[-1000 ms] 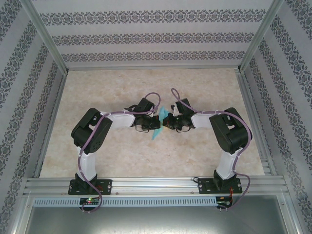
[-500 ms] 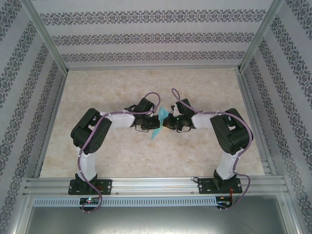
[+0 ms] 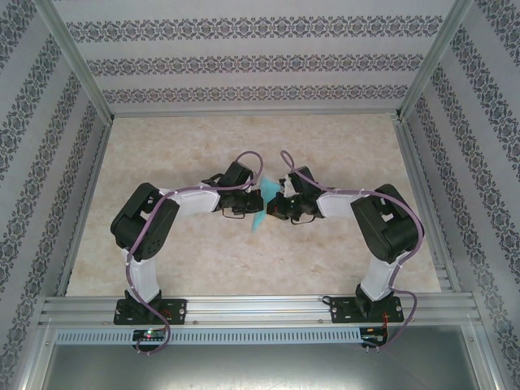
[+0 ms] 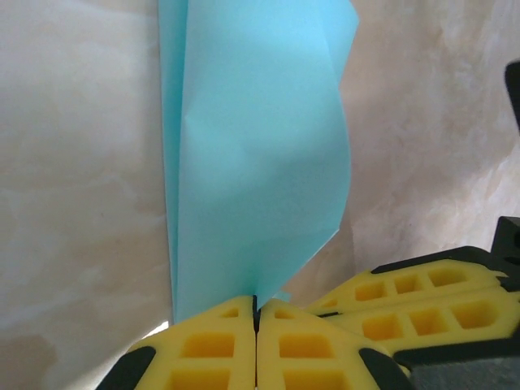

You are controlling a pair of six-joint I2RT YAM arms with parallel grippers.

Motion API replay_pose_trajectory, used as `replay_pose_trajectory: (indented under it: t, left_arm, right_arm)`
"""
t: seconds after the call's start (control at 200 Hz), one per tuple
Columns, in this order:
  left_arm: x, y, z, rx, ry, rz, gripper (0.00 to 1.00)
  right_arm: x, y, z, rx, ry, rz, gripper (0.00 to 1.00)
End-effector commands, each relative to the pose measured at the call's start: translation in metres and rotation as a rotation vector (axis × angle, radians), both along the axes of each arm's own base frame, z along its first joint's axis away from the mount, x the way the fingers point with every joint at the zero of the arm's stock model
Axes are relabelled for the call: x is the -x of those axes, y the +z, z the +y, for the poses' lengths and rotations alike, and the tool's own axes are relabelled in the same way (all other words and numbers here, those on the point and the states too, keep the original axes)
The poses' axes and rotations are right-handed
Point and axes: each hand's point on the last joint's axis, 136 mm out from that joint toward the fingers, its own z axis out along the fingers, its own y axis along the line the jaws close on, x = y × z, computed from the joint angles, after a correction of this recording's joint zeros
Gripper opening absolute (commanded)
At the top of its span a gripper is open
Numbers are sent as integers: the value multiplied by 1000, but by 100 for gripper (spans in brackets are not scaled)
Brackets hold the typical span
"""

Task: Fold a paper plane with a square sheet of paper (pick it up from the middle)
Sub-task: Fold the wing for the fifth time at the center of the table.

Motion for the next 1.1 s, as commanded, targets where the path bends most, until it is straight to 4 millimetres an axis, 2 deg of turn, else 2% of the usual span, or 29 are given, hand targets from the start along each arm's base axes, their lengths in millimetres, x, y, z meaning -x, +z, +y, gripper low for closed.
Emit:
replay_pose_trajectory:
  t: [0.0, 0.36, 0.834, 1.094]
  left_arm:
    - [-2, 5, 7, 9, 28, -12, 8]
    - [-1, 3, 9, 7, 27, -5, 8]
    - [-4, 10, -4, 108, 43, 15, 8]
    - [-1, 4, -10, 162, 55, 53, 8]
  right_arm:
    - [-2, -2, 7, -1, 11, 7, 3]
    - [-10, -4, 13, -3, 10, 1, 3]
    - [-10, -21, 11, 12, -4, 31, 3]
    - [-10, -24, 9, 6, -22, 30, 3]
